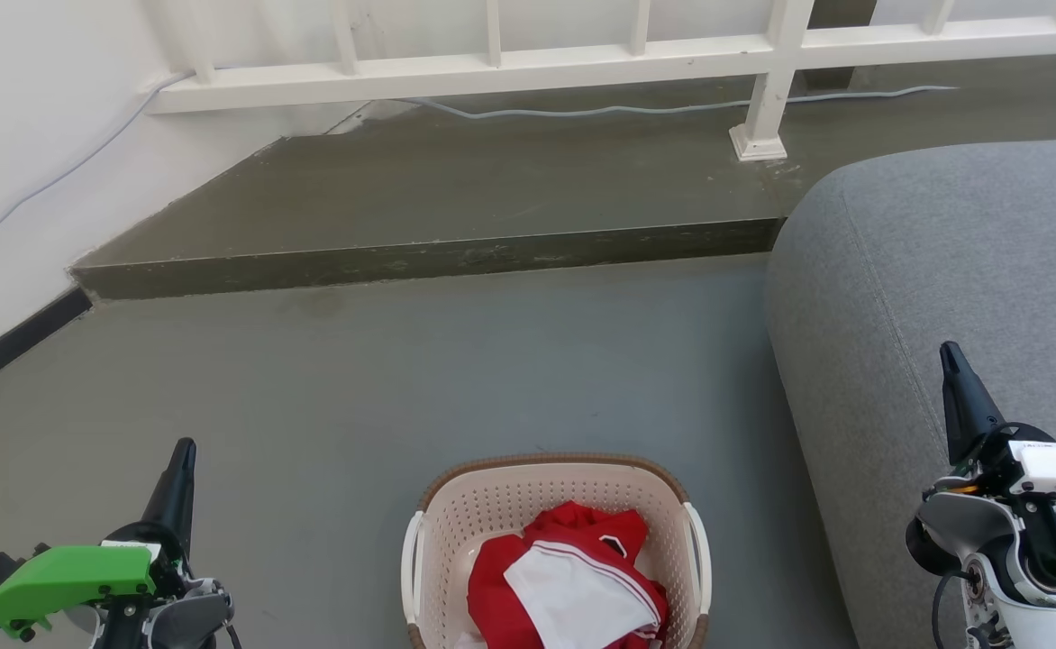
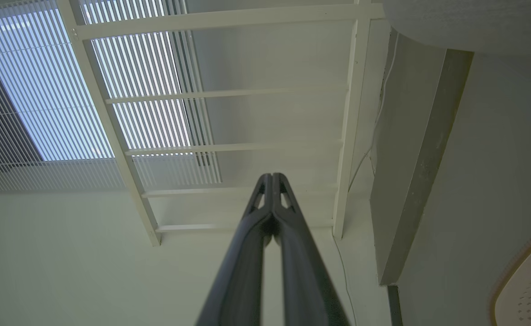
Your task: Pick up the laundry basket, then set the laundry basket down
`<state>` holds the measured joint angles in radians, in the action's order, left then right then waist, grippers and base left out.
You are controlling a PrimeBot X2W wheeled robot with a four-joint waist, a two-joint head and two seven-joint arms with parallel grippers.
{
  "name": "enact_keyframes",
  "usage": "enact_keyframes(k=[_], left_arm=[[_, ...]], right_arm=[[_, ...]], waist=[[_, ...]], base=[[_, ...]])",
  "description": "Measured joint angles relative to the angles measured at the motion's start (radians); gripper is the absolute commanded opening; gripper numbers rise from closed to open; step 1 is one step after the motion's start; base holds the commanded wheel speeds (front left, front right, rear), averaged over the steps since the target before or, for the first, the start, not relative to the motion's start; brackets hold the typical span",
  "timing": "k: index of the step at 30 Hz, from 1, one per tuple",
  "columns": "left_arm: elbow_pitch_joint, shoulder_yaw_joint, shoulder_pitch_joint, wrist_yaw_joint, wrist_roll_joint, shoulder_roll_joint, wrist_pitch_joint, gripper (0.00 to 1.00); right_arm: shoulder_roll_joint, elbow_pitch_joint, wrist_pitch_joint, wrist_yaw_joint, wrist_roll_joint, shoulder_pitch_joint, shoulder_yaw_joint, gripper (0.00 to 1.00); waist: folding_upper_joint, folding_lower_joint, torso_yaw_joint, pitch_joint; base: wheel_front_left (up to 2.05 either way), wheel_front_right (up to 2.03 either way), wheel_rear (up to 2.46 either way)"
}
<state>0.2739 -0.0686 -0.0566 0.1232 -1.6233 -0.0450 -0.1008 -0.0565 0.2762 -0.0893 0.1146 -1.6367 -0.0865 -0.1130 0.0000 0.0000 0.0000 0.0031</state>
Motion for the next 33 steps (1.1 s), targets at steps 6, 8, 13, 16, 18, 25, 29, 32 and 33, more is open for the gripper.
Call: enact_keyframes(k=[6,8,13,16,18,25,29,32,33], left_arm=[[0.0,0.0,0.0,0.0,0.0,0.0,0.0,0.0],[0.0,0.0,0.0,0.0,0.0,0.0,0.0,0.0],[0.0,0.0,0.0,0.0,0.0,0.0,0.0,0.0],[0.012,0.002,0.005,-0.001,0.0,0.002,0.0,1.0],[0.036,0.005,0.023,-0.001,0.0,0.012,0.0,0.0],[0.047,0.007,0.046,-0.001,0.0,0.024,0.005,1.0],[0.038,0.007,0.045,-0.001,0.0,0.024,0.014,1.0],[0.029,0.009,0.045,-0.001,0.008,0.024,0.015,1.0],[0.025,0.011,0.045,-0.001,0.01,0.024,0.019,1.0]], right_arm=[[0.0,0.0,0.0,0.0,0.0,0.0,0.0,0.0],[0.0,0.0,0.0,0.0,0.0,0.0,0.0,0.0],[0.0,0.0,0.0,0.0,0.0,0.0,0.0,0.0],[0.003,0.012,0.0,-0.002,0.0,0.003,0.0,1.0],[0.014,0.034,0.0,-0.002,0.0,0.022,0.001,0.0],[0.026,0.044,0.005,-0.002,0.001,0.053,0.014,1.0],[0.026,0.033,0.019,-0.002,0.01,0.053,0.027,1.0],[0.026,0.023,0.033,-0.002,0.021,0.053,0.039,1.0],[0.026,0.02,0.036,-0.002,0.028,0.053,0.044,1.0]], waist=[[0.0,0.0,0.0,0.0],[0.0,0.0,0.0,0.0],[0.0,0.0,0.0,0.0],[0.0,0.0,0.0,0.0],[0.0,0.0,0.0,0.0],[0.0,0.0,0.0,0.001],[0.0,0.0,0.0,0.001],[0.0,0.0,0.0,0.002],[0.0,0.0,0.0,0.002]], base=[[0.0,0.0,0.0],[0.0,0.0,0.0],[0.0,0.0,0.0],[0.0,0.0,0.0],[0.0,0.0,0.0],[0.0,0.0,0.0],[0.0,0.0,0.0],[0.0,0.0,0.0],[0.0,0.0,0.0]])
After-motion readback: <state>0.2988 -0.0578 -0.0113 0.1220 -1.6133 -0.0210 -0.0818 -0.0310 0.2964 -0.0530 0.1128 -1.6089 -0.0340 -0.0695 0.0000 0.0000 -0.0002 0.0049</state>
